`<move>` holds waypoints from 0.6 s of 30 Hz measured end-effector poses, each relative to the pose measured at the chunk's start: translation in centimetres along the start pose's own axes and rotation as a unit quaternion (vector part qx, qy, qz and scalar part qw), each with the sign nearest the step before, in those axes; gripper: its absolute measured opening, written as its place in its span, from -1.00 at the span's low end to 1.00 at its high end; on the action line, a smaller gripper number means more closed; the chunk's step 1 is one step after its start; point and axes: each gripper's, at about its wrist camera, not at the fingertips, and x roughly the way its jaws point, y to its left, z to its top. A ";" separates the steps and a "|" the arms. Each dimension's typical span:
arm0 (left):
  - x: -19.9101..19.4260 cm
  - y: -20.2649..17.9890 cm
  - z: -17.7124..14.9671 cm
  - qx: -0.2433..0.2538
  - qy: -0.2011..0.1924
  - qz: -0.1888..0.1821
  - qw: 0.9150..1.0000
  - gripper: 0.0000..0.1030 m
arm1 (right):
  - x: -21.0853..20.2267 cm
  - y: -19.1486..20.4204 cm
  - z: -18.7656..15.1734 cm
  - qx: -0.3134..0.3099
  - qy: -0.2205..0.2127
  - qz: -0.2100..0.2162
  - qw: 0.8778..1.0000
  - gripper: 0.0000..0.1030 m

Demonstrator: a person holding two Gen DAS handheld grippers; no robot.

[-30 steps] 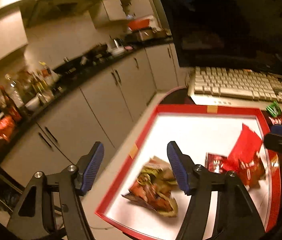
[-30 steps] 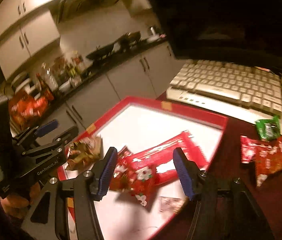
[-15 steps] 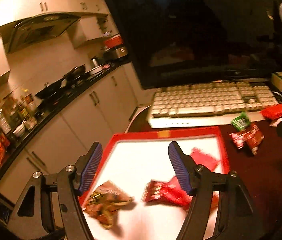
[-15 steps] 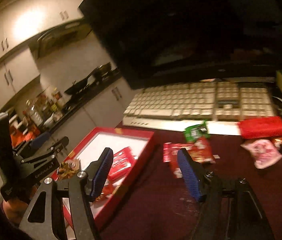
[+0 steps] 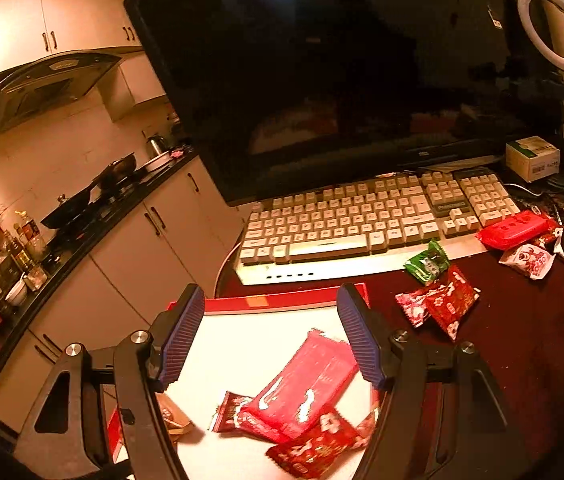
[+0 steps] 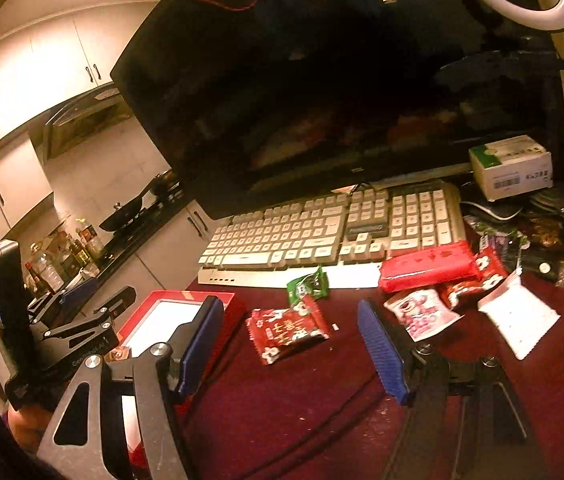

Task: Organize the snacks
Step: 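Move back to the desk and grasp the white wrapper with the right gripper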

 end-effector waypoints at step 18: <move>3.4 -11.8 0.8 0.101 0.057 -0.105 0.988 0.44 | -0.3 -9.1 -1.5 -0.004 0.111 -0.168 0.979 0.44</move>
